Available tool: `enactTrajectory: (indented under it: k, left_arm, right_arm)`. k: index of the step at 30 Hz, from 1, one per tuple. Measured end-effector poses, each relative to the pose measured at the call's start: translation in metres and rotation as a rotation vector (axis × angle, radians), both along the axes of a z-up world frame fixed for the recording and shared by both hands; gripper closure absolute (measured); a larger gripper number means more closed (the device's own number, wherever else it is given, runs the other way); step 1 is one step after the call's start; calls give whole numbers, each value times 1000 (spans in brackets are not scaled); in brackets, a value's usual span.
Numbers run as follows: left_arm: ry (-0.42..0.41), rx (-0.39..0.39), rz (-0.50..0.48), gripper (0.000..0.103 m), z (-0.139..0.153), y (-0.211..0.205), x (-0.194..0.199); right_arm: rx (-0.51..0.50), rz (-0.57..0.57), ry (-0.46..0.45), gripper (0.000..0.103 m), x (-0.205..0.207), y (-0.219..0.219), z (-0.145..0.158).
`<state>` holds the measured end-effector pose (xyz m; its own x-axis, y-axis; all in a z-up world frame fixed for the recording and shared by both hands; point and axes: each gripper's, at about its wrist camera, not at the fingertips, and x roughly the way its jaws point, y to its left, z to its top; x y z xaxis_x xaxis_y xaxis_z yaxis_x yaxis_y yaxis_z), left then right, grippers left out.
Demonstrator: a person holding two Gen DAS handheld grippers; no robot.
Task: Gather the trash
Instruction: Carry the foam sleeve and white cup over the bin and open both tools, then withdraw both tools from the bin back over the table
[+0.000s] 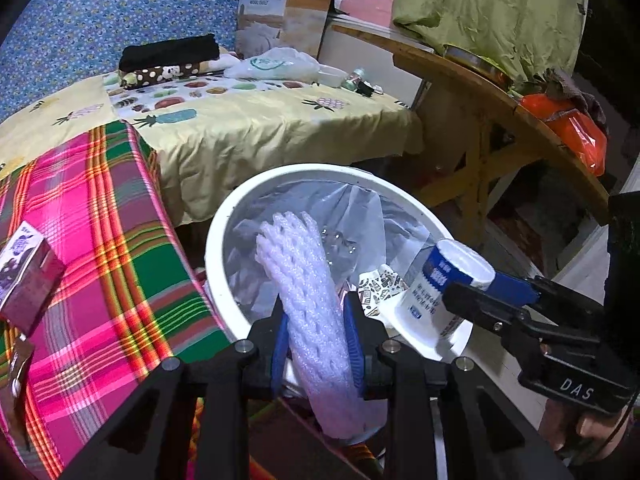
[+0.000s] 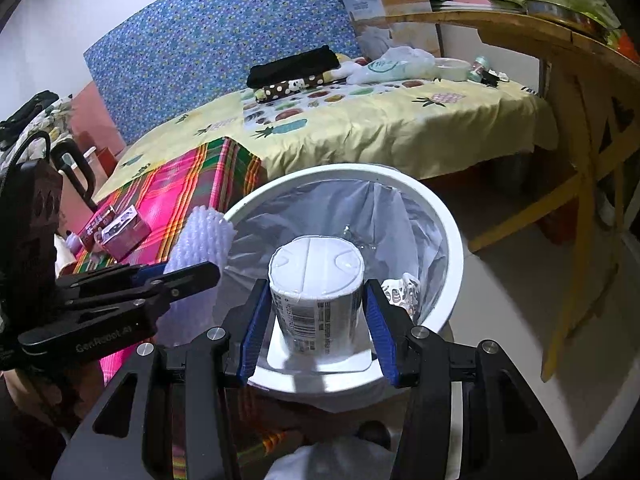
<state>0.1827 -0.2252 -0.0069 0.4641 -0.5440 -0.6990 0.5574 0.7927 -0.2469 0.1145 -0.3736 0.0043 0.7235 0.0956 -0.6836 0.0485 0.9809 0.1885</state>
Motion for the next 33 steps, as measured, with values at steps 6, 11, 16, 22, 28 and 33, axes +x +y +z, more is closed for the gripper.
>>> enactTrajectory:
  k: [6, 11, 16, 22, 28, 33]
  left_arm:
    - [-13, -24, -6, 47, 3, 2, -1]
    - [-9, -32, 12, 46, 3, 8, -2]
    - [-11, -37, 46, 46, 7, 23, -5]
    - [-24, -37, 77, 46, 11, 39, -12]
    - [-42, -43, 97, 45, 16, 53, -20]
    - [-53, -51, 130, 45, 22, 68, -29]
  right_arm:
    - [-2, 16, 0, 54, 0, 1, -1]
    - [7, 18, -6, 54, -1, 0, 1]
    - [6, 35, -7, 54, 0, 4, 2]
    - [-17, 53, -10, 53, -3, 11, 4]
    - [-29, 53, -11, 41, -5, 14, 9]
    - [-39, 60, -38, 41, -14, 24, 18]
